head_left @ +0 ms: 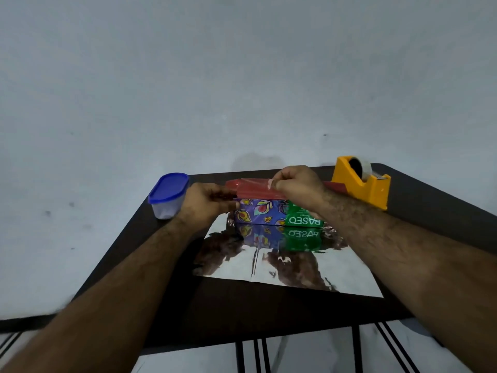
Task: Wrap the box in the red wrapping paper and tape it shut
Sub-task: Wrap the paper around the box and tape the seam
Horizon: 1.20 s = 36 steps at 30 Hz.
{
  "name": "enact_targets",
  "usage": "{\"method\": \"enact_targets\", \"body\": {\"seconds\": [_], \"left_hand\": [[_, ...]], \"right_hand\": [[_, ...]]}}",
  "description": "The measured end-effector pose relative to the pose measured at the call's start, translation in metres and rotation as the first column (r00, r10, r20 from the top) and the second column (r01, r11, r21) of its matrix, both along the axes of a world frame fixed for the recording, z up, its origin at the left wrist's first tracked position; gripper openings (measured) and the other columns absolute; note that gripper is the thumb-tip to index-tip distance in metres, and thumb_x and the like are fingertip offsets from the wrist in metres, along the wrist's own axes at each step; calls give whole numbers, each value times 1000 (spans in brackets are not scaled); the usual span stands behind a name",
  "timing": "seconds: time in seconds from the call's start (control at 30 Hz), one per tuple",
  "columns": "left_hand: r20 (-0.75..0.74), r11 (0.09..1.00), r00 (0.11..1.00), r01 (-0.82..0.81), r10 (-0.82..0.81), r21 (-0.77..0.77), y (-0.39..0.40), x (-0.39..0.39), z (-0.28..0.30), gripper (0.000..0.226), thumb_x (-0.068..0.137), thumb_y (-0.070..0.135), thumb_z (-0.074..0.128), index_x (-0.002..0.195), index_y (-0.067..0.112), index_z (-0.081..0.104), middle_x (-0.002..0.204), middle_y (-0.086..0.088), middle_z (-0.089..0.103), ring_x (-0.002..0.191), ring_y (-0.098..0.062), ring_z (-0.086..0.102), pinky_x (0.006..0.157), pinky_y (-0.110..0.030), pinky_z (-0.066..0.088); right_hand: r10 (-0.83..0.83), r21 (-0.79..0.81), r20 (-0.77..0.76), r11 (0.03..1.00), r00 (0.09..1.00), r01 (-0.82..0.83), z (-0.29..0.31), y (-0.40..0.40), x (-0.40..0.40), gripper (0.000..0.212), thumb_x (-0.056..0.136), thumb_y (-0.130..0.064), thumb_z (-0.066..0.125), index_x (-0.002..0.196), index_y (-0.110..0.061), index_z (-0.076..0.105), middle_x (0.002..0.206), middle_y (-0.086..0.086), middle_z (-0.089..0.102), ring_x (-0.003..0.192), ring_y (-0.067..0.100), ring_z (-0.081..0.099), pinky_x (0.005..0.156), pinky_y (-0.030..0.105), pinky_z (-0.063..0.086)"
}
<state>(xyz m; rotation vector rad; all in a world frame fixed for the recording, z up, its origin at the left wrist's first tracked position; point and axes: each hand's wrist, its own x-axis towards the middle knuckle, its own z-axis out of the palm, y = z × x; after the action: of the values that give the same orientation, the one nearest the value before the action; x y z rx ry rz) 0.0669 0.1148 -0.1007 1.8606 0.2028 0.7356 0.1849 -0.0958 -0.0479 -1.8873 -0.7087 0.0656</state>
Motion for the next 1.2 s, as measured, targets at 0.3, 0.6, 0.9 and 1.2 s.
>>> {"method": "enact_targets", "body": {"seconds": [0.3,0.6,0.9,1.2], "left_hand": [[0,999,999,-43,43,25,12,6,-13,24,88,7,84,111,6,82,94,-2,82,82,-10,76,77,-28,62],[-63,987,997,47,-37,154,18,2,-16,39,90,0,80,127,12,76,110,2,80,102,-9,76,84,-22,62],[-63,985,997,56,-46,164,19,5,-16,38,91,0,78,127,12,76,110,2,80,102,-9,77,88,-27,64],[-72,984,997,41,-29,175,13,2,-13,37,91,-1,77,125,12,77,108,1,81,98,-7,77,84,-21,62]], "right_hand": [[191,-164,105,971,976,-173,18,1,-5,8,93,-3,72,95,-10,77,88,-1,76,86,8,71,77,24,57],[222,-370,154,916,963,-152,35,35,-7,16,87,-15,82,79,-28,77,89,-9,75,91,10,70,85,31,60],[193,-529,214,847,958,-52,39,44,-7,9,79,-14,85,74,-21,82,85,-9,79,92,8,72,90,38,61],[153,-592,414,794,898,138,32,54,-17,9,70,-25,86,78,-23,81,82,-12,75,91,10,67,102,40,46]]}}
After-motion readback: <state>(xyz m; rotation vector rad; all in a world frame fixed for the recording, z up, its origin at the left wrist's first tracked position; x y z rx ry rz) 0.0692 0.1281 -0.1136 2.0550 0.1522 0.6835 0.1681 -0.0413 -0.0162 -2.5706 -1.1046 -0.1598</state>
